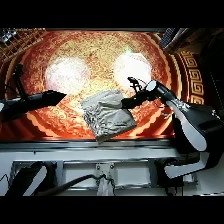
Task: Fold the clothes and pants, and hang the long-sleeved shirts on hangers.
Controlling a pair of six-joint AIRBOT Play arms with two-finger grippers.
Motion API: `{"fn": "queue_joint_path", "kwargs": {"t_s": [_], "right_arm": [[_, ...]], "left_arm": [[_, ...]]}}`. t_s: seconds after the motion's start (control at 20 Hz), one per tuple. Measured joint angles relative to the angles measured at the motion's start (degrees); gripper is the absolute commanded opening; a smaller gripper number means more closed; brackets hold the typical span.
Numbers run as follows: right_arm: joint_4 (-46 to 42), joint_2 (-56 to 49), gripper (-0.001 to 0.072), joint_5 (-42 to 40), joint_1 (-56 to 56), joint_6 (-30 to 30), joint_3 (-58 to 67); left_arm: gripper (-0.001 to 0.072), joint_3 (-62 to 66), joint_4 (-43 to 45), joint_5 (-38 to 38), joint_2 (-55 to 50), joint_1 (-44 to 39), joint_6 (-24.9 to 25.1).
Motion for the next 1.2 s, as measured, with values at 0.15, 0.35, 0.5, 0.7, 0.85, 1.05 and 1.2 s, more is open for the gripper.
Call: {"fn": "queue_joint_path", "kwargs": {"t_s": [0.15, 0.35, 0.5, 0.7, 0.85, 1.05, 1.2], "right_arm": [[-4.22, 3.58, 0.0018, -0.33, -2.12, 3.63, 0.00], [-10.62, 9.53, 0.0018, 0.63, -8.20, 8.87, 0.00], [-14.19, 15.13, 0.0018, 0.68, -14.36, 11.45, 0.00], [-17.16, 21.46, 0.0019, 1.60, -24.28, 14.32, -0.02], [-17.99, 25.49, 0.0019, 3.76, -31.76, 15.37, -0.02], [-18.62, 30.36, 0.0018, 7.17, -40.85, 16.04, 0.96], [-18.84, 32.28, 0.0019, 10.43, -46.77, 16.41, 4.46]], "left_arm": [[0.0201, 0.02, 0.02, 0.00, 0.00, -0.07, 0.02], [0.0200, 0.02, 0.02, 0.02, 0.00, -0.09, 0.02], [0.0201, 0.02, 0.02, 0.02, -0.11, -0.09, 0.02], [0.0200, 0.02, -0.02, 0.00, -1.14, -0.09, 0.02], [0.0201, 0.02, -0.26, 0.02, -2.29, -0.09, 0.02], [0.0201, 0.02, -1.36, 0.04, -3.78, -0.11, 0.02], [0.0200, 0.02, -1.77, 0.04, -4.31, -0.15, 0.00]]}}
